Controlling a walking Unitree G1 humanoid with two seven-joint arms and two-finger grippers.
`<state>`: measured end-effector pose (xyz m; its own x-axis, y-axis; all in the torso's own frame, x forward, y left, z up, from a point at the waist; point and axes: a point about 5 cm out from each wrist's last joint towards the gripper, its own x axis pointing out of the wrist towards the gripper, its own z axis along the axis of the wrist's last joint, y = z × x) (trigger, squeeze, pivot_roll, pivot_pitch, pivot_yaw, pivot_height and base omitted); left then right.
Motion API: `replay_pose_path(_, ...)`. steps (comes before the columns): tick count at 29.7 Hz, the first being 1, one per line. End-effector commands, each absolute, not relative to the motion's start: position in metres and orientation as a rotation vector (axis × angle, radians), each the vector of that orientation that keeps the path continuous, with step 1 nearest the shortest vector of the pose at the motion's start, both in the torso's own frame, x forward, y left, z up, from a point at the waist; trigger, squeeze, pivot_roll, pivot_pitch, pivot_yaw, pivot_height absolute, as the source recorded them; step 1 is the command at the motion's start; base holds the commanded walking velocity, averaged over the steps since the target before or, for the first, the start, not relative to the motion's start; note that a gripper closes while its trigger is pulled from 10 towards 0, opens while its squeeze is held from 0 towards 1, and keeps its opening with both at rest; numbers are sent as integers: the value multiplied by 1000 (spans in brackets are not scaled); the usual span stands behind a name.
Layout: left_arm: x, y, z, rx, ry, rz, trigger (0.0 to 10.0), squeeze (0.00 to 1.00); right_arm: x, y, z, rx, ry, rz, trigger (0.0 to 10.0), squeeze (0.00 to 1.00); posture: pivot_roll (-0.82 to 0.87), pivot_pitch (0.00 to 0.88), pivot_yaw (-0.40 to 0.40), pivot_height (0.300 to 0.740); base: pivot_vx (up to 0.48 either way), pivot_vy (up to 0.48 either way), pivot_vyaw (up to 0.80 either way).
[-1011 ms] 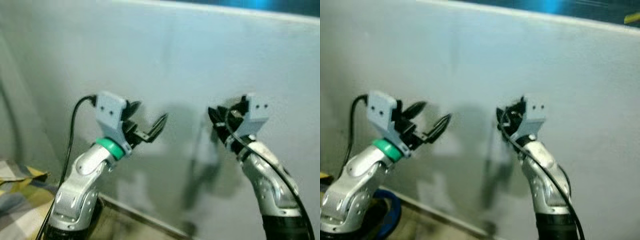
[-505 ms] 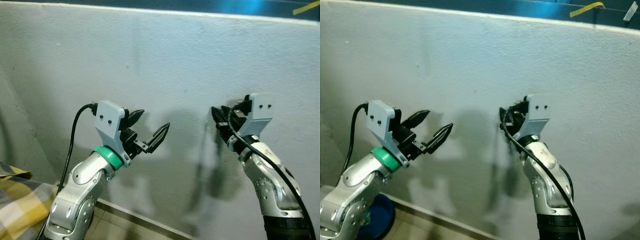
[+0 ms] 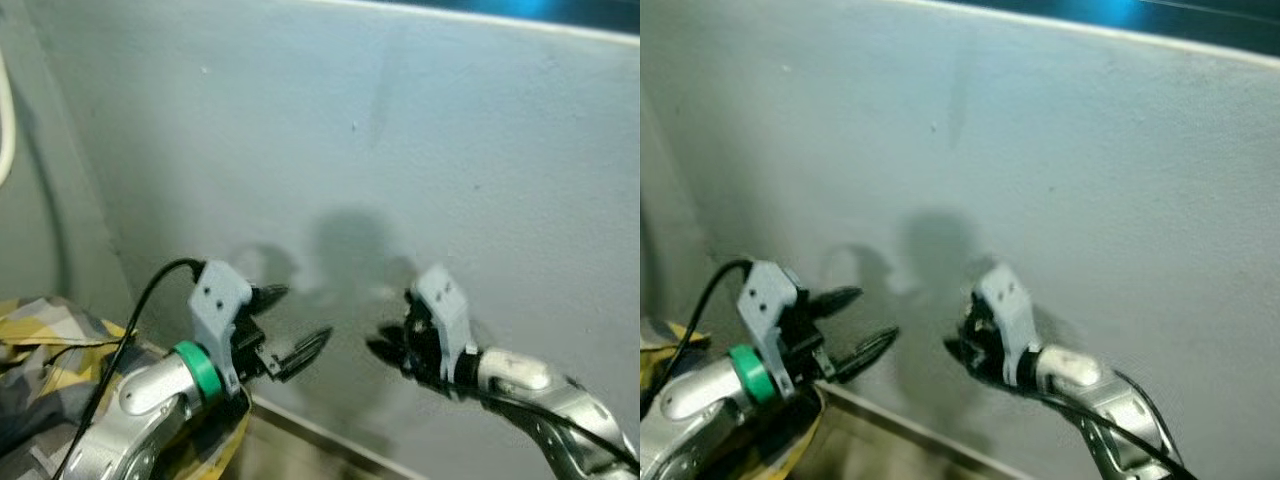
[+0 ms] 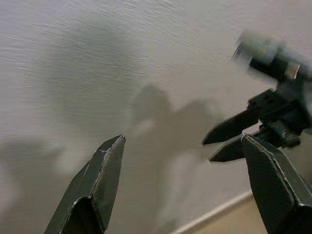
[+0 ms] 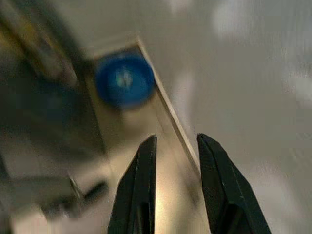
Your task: Clothes washing
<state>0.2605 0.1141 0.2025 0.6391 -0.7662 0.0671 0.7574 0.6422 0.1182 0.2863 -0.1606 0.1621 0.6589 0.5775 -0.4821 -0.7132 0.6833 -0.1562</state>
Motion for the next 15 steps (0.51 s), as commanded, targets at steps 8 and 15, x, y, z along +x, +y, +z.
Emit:
replay_pose_path(8,266,76,156,129,54,-982,10000,0,256,-179,98,-648,754,763,10000,0,65,0,-10,740,0,0,0)
replay_pose_path(15,276,69,120,152,208,-901,10000,0,271,-181,67,-226,763,527,10000,0,59,0,-5,740,0,0,0)
